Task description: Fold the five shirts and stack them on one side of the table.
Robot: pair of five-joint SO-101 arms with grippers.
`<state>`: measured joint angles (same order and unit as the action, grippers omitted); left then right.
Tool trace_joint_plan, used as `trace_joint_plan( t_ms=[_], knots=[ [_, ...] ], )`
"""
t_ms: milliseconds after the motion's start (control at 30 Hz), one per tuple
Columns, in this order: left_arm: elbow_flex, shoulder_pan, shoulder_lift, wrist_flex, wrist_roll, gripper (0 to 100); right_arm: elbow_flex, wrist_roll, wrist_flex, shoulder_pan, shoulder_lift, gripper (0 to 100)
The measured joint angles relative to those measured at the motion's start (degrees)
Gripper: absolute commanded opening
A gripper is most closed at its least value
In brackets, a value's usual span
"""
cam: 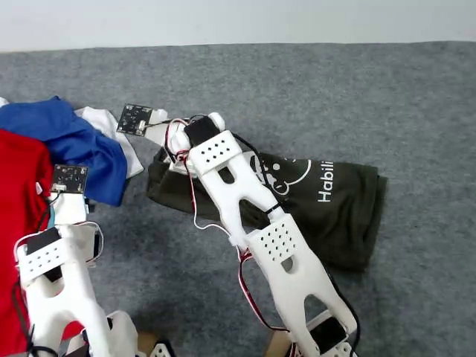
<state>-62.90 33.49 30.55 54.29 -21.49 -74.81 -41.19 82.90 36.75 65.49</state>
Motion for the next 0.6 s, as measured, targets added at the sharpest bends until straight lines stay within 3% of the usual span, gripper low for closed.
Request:
trace_joint_plan(
  t_ms=[200, 600],
  knots=[
    [0.00, 0.00, 0.00, 0.00, 0.00, 0, -0.09, 1.76, 0.97, -2.29, 0.00, 16.4],
    [0.00, 0.00, 0.00, 0.00, 0.00, 0, -13.01, 2.37, 15.21, -2.55, 0.00, 16.3]
  ],
)
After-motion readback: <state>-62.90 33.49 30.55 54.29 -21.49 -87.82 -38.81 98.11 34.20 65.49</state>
